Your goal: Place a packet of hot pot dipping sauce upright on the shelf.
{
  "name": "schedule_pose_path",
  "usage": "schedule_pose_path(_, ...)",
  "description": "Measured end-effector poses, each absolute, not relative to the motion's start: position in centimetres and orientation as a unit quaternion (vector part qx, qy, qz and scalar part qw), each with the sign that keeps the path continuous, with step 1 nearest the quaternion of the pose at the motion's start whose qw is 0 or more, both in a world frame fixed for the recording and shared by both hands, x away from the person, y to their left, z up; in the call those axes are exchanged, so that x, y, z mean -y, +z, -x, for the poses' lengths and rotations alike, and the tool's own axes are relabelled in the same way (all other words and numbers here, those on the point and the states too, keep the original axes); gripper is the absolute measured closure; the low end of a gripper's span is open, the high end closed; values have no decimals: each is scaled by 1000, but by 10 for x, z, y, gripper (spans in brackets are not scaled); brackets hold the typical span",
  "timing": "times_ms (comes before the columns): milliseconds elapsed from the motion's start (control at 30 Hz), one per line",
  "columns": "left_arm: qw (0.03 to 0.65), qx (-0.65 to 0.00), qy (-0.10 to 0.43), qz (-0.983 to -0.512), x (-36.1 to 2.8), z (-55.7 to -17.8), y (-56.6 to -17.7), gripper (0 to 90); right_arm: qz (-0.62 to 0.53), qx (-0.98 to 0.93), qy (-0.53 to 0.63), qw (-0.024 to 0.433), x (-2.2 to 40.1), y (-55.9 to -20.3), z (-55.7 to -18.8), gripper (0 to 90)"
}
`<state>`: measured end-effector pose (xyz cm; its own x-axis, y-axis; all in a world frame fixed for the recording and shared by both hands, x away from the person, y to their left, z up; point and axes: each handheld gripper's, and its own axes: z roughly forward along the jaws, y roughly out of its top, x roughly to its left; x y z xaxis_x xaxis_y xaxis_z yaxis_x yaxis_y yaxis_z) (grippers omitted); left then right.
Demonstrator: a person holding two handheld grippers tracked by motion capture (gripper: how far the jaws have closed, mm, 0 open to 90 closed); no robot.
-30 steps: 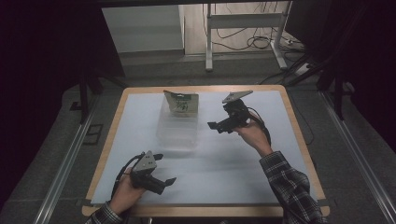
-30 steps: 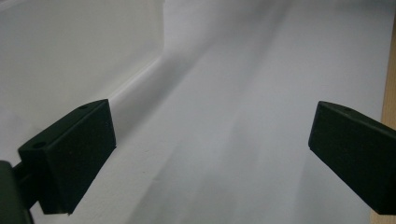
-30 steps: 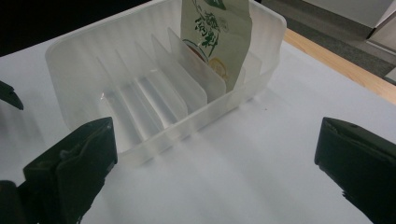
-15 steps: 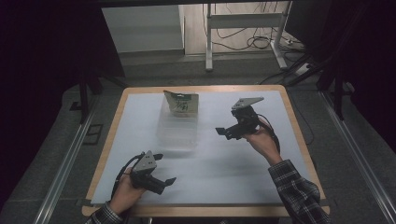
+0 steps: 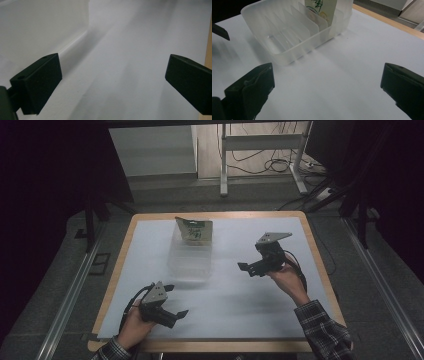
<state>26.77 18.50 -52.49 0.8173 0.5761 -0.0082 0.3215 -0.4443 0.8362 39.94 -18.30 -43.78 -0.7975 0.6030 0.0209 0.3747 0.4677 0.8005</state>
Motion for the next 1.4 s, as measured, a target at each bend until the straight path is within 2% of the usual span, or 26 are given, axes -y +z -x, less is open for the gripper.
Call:
schedule_pose_path(567, 480, -265, 132, -826, -189, -267, -521, 2, -308, -846, 411, 140, 216, -450, -375, 0)
schedule_pose_path(1033, 476, -266, 130, -828, -189, -266, -521, 5, -319, -842, 409, 148, 238, -450, -357, 0)
schedule_pose_path(1400, 460, -263, 149, -835, -185, -264, -521, 6, -324, -842, 398, 167, 262, -457, -335, 0)
